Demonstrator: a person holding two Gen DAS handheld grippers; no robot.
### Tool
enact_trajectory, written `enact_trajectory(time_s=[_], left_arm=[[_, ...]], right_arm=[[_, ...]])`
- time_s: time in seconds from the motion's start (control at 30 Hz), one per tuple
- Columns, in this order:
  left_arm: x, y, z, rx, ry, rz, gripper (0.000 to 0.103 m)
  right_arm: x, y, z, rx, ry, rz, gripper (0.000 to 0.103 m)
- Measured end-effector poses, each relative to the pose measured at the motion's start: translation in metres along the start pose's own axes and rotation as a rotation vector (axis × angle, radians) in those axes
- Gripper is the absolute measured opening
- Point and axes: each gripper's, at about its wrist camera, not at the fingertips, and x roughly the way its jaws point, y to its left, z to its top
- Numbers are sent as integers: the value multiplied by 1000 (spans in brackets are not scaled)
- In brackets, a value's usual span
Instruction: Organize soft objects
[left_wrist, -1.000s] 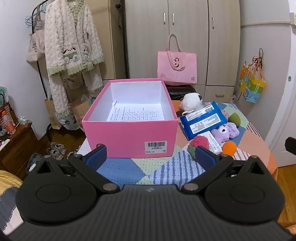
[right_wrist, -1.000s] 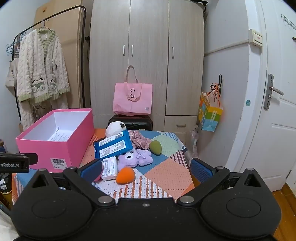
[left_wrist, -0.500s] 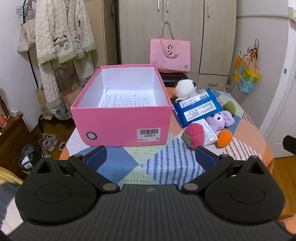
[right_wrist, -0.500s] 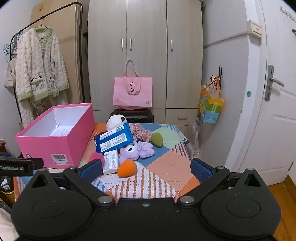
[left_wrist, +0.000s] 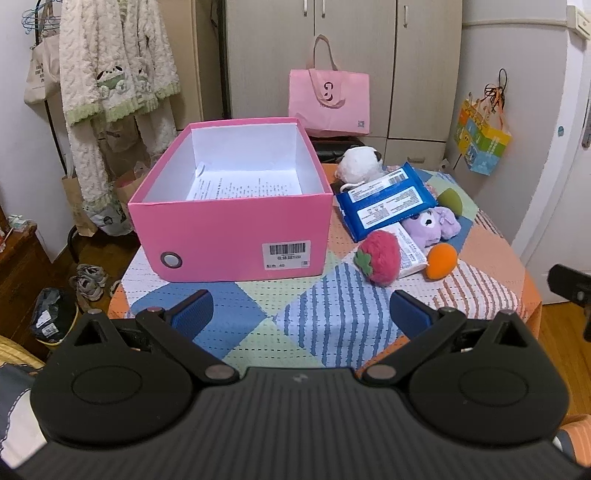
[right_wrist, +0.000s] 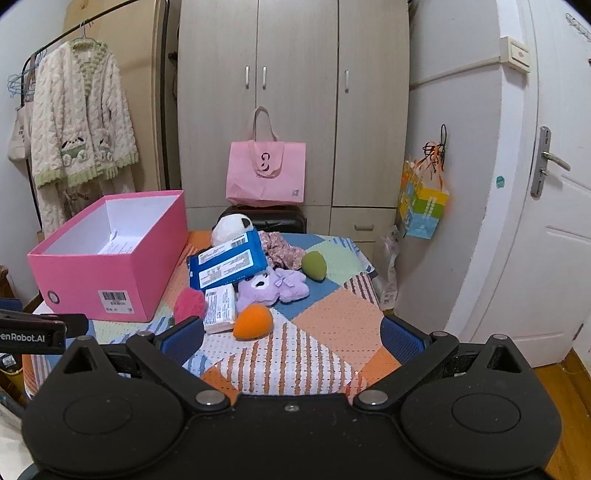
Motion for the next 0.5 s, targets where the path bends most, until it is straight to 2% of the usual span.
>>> enact_trajectory(time_s=[0.1,0.5], left_arm=[[-1,1,-1,-11,-11,-22,103],[-5,-5,-5,31,-79,-32,103]], right_arm=[[2,2,-1,-1,5,0,103],[1,5,0,-3,-11,2,103]])
